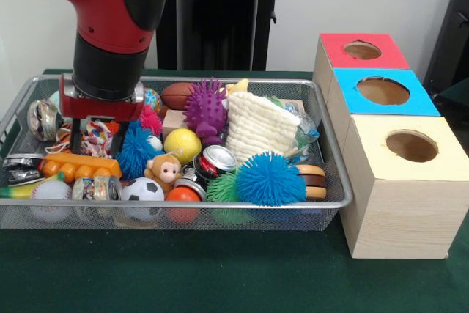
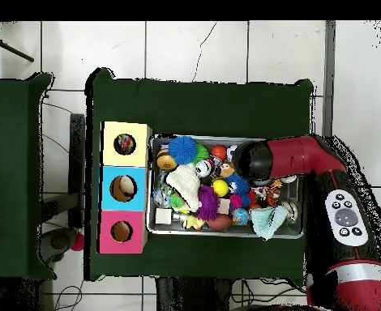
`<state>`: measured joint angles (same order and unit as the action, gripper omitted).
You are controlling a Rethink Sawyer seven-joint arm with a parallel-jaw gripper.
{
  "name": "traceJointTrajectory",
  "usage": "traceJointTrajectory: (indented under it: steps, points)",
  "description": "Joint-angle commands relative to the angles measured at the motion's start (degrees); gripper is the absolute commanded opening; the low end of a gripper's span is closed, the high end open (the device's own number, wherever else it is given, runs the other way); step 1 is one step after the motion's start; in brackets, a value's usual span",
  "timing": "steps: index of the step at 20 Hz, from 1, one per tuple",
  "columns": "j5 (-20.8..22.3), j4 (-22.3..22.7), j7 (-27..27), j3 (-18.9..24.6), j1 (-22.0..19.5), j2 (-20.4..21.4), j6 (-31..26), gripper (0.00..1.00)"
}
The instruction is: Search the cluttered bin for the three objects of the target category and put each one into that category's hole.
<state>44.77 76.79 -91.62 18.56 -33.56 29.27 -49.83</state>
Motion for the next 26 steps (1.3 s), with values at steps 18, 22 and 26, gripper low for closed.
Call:
traceJointTrajectory:
  steps: [18, 22, 26]
  points:
    - [2.45, 5.86, 11.27, 0.11, 0.07, -3.72, -2.25, 1.0]
    - [2.88, 6.26, 12.08, -0.02, 0.0, -3.51, -2.34, 1.0]
    - [3.32, 6.69, 12.46, -0.12, -0.26, -3.59, -1.88, 1.0]
